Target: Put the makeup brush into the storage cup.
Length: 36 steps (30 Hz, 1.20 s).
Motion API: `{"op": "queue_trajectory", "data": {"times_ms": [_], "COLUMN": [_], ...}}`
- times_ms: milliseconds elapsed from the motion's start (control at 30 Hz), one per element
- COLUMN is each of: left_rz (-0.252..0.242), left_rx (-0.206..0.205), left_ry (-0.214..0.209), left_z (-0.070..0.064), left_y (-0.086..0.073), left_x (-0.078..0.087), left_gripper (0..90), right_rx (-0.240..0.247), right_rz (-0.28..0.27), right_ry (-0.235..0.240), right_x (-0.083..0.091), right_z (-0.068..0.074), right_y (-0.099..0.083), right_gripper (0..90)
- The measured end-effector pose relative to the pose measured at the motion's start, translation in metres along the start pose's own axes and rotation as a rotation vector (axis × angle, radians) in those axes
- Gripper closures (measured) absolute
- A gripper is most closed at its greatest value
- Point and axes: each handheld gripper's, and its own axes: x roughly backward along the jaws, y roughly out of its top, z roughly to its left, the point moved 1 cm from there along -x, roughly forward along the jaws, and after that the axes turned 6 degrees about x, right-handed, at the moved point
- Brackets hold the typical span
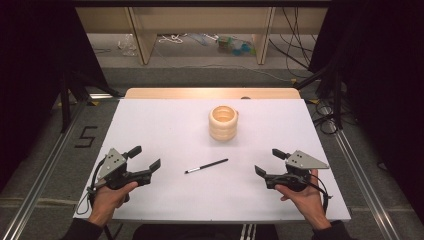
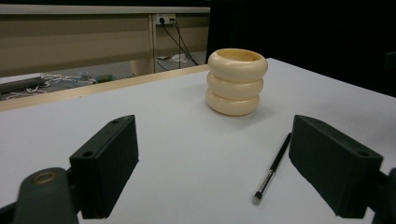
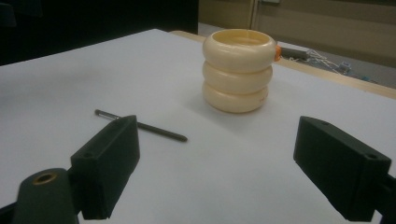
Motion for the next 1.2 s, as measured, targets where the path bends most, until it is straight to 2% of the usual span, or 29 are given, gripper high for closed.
{"op": "queue_trajectory", "data": {"times_ms": [500, 700, 967, 1000, 1133, 1200], "left_rz": [0.004, 0.008, 0.021, 0.021, 0.021, 0.022], "left_rx": [0.004, -0.003, -0.006, -0.003, -0.004, -0.004], "left_ry": [0.001, 0.002, 0.006, 0.007, 0.008, 0.008], "left_z": [0.000, 0.000, 0.000, 0.000, 0.000, 0.000], "left_y": [-0.001, -0.001, -0.001, -0.002, -0.002, -0.002], "left_x": [-0.001, -0.001, -0.003, -0.003, -0.003, -0.003], "left_gripper": [16.0, 16.0, 16.0, 16.0, 16.0, 16.0], "right_rx": [0.008, 0.004, 0.043, 0.076, 0.110, 0.103], "right_rz": [0.009, 0.013, 0.042, 0.057, 0.067, 0.075], "right_ry": [0.009, 0.042, 0.069, 0.069, 0.075, 0.082], "right_x": [-0.004, -0.007, -0.017, -0.019, -0.022, -0.023], "right_z": [0.002, 0.003, 0.006, 0.008, 0.009, 0.010], "right_y": [0.000, 0.002, 0.008, 0.011, 0.016, 0.017], "right_gripper": [15.7, 15.6, 15.7, 15.9, 16.0, 16.1]}}
